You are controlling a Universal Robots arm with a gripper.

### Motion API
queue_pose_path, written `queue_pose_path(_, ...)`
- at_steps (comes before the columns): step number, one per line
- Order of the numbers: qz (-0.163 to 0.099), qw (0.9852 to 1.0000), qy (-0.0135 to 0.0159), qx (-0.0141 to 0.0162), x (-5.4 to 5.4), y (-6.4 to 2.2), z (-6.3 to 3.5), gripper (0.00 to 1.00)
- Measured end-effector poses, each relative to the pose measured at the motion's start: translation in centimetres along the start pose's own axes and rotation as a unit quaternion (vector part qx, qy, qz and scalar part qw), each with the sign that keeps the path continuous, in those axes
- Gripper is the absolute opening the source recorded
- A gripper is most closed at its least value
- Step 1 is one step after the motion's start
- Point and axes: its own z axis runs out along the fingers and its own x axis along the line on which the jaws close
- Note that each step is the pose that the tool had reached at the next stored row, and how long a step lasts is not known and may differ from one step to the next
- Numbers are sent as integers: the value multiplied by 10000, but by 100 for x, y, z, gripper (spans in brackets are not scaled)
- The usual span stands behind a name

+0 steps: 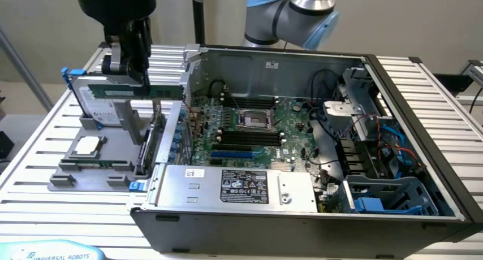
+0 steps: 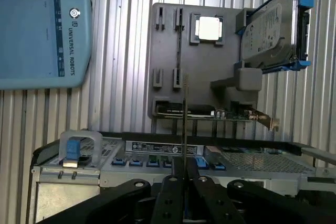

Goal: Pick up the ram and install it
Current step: 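Pick up the ram and move it above insertion slot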

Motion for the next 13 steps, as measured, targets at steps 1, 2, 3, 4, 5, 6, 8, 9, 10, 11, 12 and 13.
queue_pose_path(1,-1,10000,-2,-2,-3,-37,-2,13)
queue_pose_path(2,-1,10000,-5,-4,-7,-73,-4,13)
queue_pose_path(3,0,10000,-7,-6,-10,-109,-6,13)
queue_pose_path(4,0,10000,-9,-9,-15,-148,-8,13)
queue_pose_path(5,0,10000,-11,-11,-19,-184,-9,13)
queue_pose_path(6,0,10000,-13,-13,-23,-221,-11,13)
queue_pose_path(8,0,10000,-17,-18,-31,-291,-13,13)
queue_pose_path(9,0,10000,-19,-20,-36,-327,-15,13)
queue_pose_path(10,1,10000,-20,-23,-42,-367,-17,13)
queue_pose_path(11,1,10000,-22,-25,-47,-403,-19,13)
queue_pose_path(12,1,10000,-24,-26,-53,-440,-20,13)
queue_pose_path(13,0,10000,-26,-28,-60,-478,-21,13)
